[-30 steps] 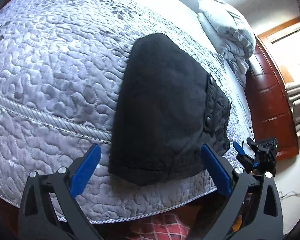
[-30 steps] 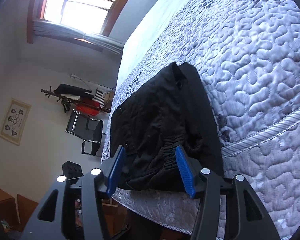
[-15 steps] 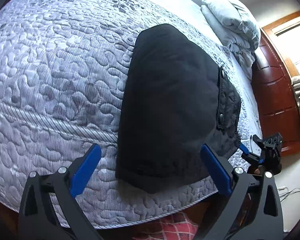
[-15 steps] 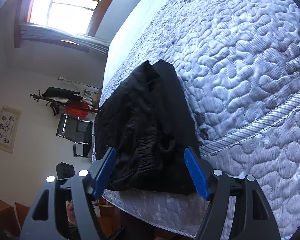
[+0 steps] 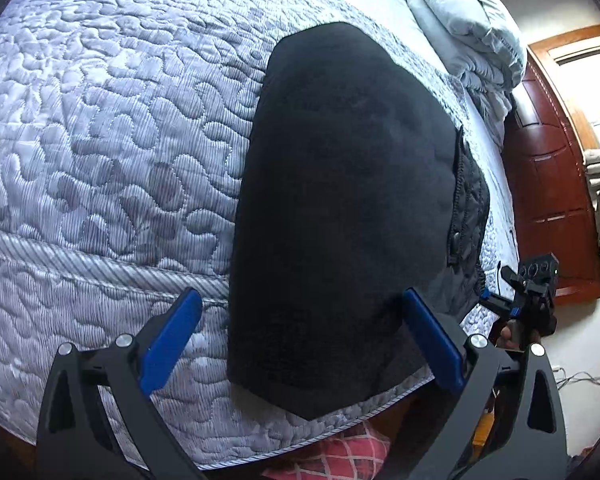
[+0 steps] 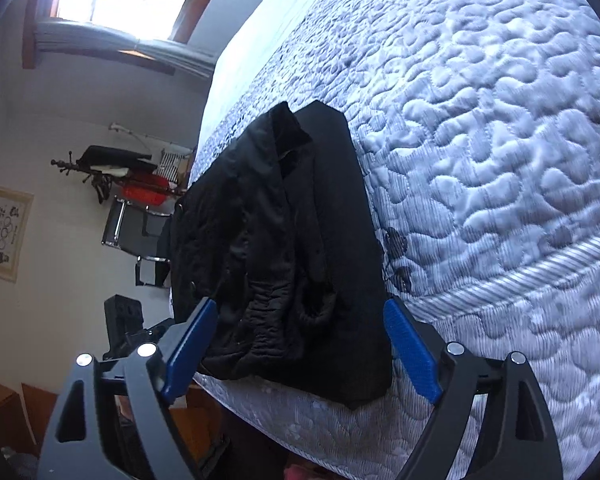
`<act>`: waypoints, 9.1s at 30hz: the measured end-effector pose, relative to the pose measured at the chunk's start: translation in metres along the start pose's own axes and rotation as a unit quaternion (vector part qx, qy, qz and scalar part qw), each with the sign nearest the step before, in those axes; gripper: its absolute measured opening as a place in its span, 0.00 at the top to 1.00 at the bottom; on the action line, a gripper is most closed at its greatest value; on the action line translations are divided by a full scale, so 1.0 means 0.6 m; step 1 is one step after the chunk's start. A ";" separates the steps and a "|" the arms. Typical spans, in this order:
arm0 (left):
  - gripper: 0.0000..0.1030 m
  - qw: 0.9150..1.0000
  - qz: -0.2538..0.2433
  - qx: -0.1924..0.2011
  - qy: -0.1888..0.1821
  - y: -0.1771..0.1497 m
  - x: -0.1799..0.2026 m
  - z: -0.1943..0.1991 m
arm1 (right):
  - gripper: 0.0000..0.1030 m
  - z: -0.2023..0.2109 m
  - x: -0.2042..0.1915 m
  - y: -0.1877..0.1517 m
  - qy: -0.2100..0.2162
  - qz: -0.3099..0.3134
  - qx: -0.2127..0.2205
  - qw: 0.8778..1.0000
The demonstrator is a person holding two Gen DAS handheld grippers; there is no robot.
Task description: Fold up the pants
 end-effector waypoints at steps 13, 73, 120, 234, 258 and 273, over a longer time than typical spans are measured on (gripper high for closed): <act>0.03 0.998 -0.009 -0.026 -0.059 0.027 0.028 -0.046 | 0.15 -0.052 0.003 0.004 0.013 0.004 -0.042 0.999; 0.09 0.995 -0.090 -0.012 0.036 0.081 0.131 -0.114 | 0.50 -0.110 -0.040 0.008 -0.015 0.073 -0.058 0.996; 0.70 0.986 -0.107 0.115 -0.063 0.373 0.212 -0.077 | 0.55 0.004 -0.102 0.201 0.016 0.212 0.050 0.976; 0.03 0.940 -0.154 0.229 0.202 0.048 0.359 0.224 | 0.04 0.273 -0.169 -0.113 -0.298 0.152 0.212 0.918; 0.03 0.953 -0.153 0.190 0.180 0.054 0.340 0.162 | 0.04 0.243 -0.148 -0.111 -0.314 0.157 0.176 0.920; 0.03 0.957 -0.148 0.173 0.182 0.056 0.333 0.136 | 0.04 0.238 -0.137 -0.104 -0.317 0.157 0.173 0.919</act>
Point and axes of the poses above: each gripper's, at about its wrist camera, not at the fingertips, and z roughly against the way its jaws point, x to its right, y to its top, the point moved 10 cm from there along -z, roughly the way its jaws point, and after that the axes turned 4 degrees about -z, right-handed, at the moved point
